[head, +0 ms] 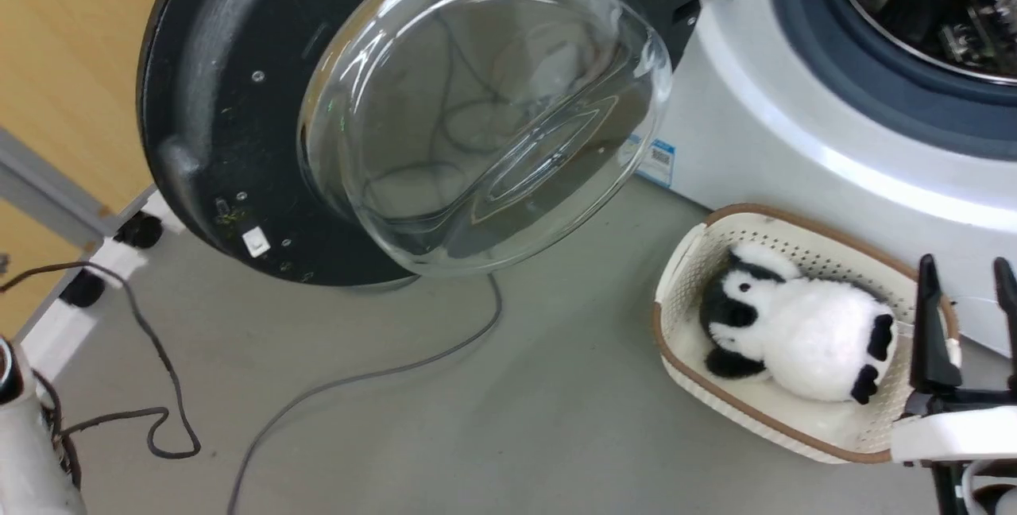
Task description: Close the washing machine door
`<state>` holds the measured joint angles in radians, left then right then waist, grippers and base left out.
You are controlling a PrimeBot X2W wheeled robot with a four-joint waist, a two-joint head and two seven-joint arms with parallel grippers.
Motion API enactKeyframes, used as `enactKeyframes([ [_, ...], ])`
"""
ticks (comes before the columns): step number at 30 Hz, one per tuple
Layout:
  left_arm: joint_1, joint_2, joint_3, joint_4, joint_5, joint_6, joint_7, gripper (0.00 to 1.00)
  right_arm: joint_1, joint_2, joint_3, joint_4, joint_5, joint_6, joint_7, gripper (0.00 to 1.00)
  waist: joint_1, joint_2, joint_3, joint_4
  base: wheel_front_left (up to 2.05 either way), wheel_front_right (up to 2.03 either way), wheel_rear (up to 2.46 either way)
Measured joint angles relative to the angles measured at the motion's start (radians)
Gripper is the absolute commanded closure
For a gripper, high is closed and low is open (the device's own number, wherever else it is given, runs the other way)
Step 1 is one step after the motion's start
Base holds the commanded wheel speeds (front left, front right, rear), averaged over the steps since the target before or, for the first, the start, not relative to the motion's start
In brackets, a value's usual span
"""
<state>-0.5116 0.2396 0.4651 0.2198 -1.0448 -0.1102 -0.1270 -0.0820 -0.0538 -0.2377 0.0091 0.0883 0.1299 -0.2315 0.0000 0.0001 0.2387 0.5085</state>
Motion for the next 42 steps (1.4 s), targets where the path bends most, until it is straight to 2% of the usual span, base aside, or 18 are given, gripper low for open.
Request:
enactKeyframes([
  [3,-0.036,0.007,-0.021,0.068,-0.09,-0.005,0.045,1.0,0.0,0.0,-0.019,-0.01,0.0,0.0,-0.003,0.0,0.0,0.0,0.015,0.012,0.0,0.0,0.0],
  [7,-0.084,0.013,-0.059,0.148,-0.236,-0.008,0.157,1.0,0.0,0.0,-0.044,-0.024,-0.007,0.0,-0.013,0.0,0.0,0.0,0.039,0.028,0.0,0.0,0.0],
  [13,-0.119,0.027,-0.124,0.22,-0.368,-0.013,0.266,1.0,0.0,0.0,-0.072,-0.048,-0.013,0.0,-0.026,0.0,0.0,0.0,0.082,0.053,0.0,0.0,0.0],
  [23,-0.116,0.009,-0.206,0.27,-0.437,-0.015,0.364,1.0,-0.014,0.0,-0.065,-0.058,-0.019,0.0,-0.026,0.0,0.0001,0.0,0.115,0.034,0.0,0.0,0.0],
  [26,-0.094,0.025,-0.229,0.269,-0.435,-0.016,0.38,1.0,-0.014,0.0,-0.06,-0.058,-0.019,0.0,-0.026,0.0,0.0,-0.0001,0.117,0.03,0.0,0.0,0.0],
  [32,0.012,0.026,-0.287,0.215,-0.444,-0.016,0.437,1.0,-0.014,0.001,-0.06,-0.058,-0.018,0.0,-0.026,0.0,0.0,0.0,0.104,0.024,0.0,0.0,0.0],
  [37,0.12,-0.004,-0.366,0.08,-0.445,-0.016,0.48,1.0,-0.012,0.001,-0.078,-0.057,-0.016,0.0,-0.026,0.0,0.0001,0.0,0.085,0.035,0.0,0.0,0.0],
  [42,0.229,-0.007,-0.437,-0.08,-0.444,-0.016,0.492,1.0,-0.009,0.001,-0.081,-0.051,-0.004,0.0,-0.026,0.0,0.0,0.0,0.057,0.053,0.0,0.0,0.0],
])
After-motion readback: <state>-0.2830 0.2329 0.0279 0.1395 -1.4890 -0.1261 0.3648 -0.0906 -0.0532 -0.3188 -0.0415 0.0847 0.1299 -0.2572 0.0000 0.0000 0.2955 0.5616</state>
